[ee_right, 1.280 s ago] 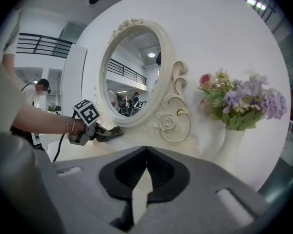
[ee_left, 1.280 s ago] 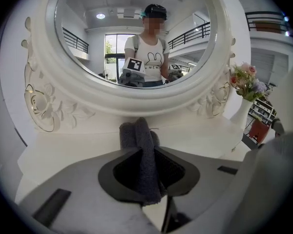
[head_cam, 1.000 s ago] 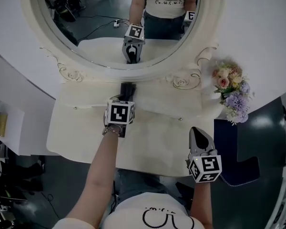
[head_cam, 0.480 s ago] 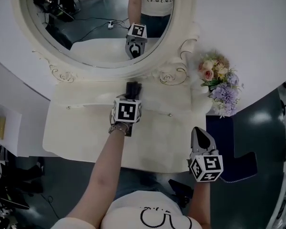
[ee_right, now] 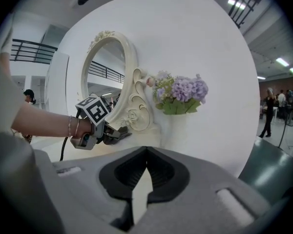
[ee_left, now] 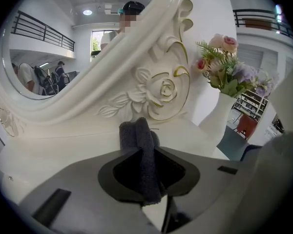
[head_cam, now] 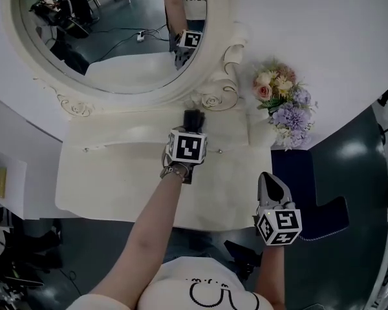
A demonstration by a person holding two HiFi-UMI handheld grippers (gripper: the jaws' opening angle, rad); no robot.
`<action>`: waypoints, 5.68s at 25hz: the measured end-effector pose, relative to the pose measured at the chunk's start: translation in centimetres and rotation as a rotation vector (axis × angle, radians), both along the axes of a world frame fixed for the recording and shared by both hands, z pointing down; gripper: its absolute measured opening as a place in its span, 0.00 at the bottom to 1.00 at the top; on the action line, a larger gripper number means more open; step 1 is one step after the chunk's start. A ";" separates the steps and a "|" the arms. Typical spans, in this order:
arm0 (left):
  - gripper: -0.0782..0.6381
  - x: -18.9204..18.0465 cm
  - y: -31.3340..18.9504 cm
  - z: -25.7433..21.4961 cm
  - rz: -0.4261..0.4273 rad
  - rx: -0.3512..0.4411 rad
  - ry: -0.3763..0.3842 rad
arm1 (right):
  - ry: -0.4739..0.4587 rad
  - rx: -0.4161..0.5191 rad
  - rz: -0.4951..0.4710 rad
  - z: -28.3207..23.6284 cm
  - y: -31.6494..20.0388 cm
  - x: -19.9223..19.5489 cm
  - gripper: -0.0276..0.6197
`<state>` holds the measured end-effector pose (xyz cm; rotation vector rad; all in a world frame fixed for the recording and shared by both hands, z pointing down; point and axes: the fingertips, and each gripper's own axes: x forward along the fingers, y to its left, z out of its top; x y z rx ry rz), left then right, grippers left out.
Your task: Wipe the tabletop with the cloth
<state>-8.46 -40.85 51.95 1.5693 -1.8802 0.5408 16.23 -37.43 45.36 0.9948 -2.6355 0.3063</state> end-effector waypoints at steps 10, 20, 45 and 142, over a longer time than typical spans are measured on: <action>0.22 6.0 -3.4 -0.5 0.053 0.019 0.094 | -0.007 -0.022 0.061 0.7 -0.5 3.1 0.04; 0.22 11.2 -6.5 -0.7 0.077 0.064 0.285 | -0.008 -0.023 0.119 1.0 -0.8 5.9 0.04; 0.22 8.8 1.0 -8.4 0.206 0.476 0.582 | -0.008 0.023 0.093 -1.0 2.2 1.3 0.04; 0.22 -38.9 43.6 9.9 0.333 0.046 -0.115 | 0.168 0.094 -0.136 1.5 34.4 -29.7 0.04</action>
